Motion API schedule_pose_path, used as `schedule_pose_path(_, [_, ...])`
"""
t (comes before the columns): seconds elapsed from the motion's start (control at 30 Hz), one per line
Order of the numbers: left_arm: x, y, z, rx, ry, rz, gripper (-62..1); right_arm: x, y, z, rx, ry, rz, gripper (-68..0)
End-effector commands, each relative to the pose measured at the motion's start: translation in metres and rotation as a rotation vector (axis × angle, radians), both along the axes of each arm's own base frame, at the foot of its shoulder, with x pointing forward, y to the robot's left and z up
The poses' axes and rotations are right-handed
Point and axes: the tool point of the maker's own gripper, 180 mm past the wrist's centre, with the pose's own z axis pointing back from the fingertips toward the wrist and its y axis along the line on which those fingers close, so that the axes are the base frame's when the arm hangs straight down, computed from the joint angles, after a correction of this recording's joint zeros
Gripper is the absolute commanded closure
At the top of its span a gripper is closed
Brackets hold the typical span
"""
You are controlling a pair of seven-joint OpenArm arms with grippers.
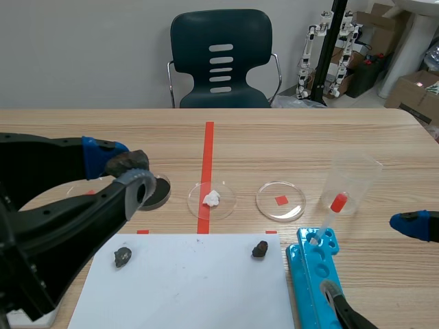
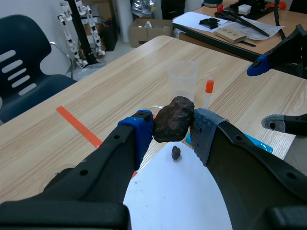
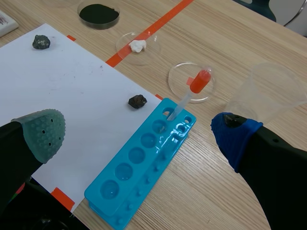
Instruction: Rub the mineral on the streak plate below the first streak
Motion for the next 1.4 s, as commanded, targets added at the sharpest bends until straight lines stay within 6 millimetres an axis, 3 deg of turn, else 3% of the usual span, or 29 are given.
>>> schedule_pose_path(0.0, [0.001,-0.001,0.007,-0.025,-0.018,0.005,-14.5,0.004,0.0,0.006,0.013,-0.023,-0.004,-64.7])
schedule_pose_path(0.5, [0.002,-0.001,0.007,-0.026,-0.016,0.007,-14.5,0.004,0.0,0.006,0.013,-0.023,-0.004,-64.7])
schedule_pose_path(0.7, [0.008,0.008,-0.014,0.0,0.064,0.094,-14.5,0.004,0.0,0.006,0.013,-0.023,-0.004,-64.7])
schedule_pose_path(0.77, [0.012,0.013,-0.025,0.002,0.085,0.127,-14.5,0.004,0.0,0.006,0.013,-0.023,-0.004,-64.7])
schedule_pose_path(0.93, [0.02,0.03,-0.077,0.061,0.192,0.196,-14.5,0.004,0.0,0.006,0.013,-0.023,-0.004,-64.7])
schedule_pose_path(1.17, [0.016,0.065,-0.172,0.251,0.471,0.29,-14.5,0.004,0.0,0.006,0.013,-0.023,-0.004,-64.7])
schedule_pose_path(1.37, [0.003,0.094,-0.206,0.389,0.661,0.369,-14.5,0.004,0.0,0.006,0.013,-0.023,-0.004,-64.7])
